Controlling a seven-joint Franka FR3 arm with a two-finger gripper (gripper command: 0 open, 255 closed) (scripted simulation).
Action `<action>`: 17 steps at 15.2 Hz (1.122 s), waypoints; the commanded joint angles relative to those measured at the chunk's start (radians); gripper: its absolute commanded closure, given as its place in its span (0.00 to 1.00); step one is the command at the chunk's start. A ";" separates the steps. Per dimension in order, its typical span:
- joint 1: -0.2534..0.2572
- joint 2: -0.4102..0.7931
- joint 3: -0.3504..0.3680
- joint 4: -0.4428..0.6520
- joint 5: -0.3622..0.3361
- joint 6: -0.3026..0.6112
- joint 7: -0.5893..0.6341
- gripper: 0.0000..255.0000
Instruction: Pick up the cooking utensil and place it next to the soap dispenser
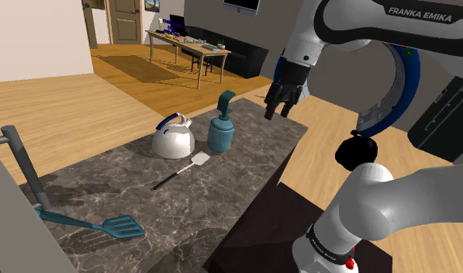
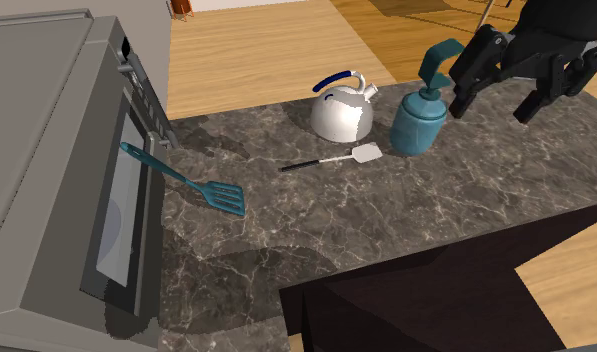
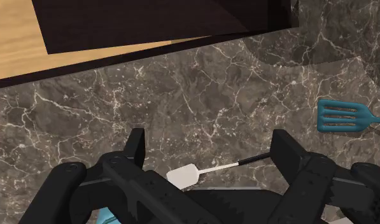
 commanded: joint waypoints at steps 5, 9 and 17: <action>-0.004 -0.034 0.068 -0.097 0.103 0.049 0.170 0.00; 0.003 -0.047 0.144 -0.176 0.218 0.116 0.338 0.00; 0.040 0.018 0.319 -0.264 0.475 0.313 0.656 0.00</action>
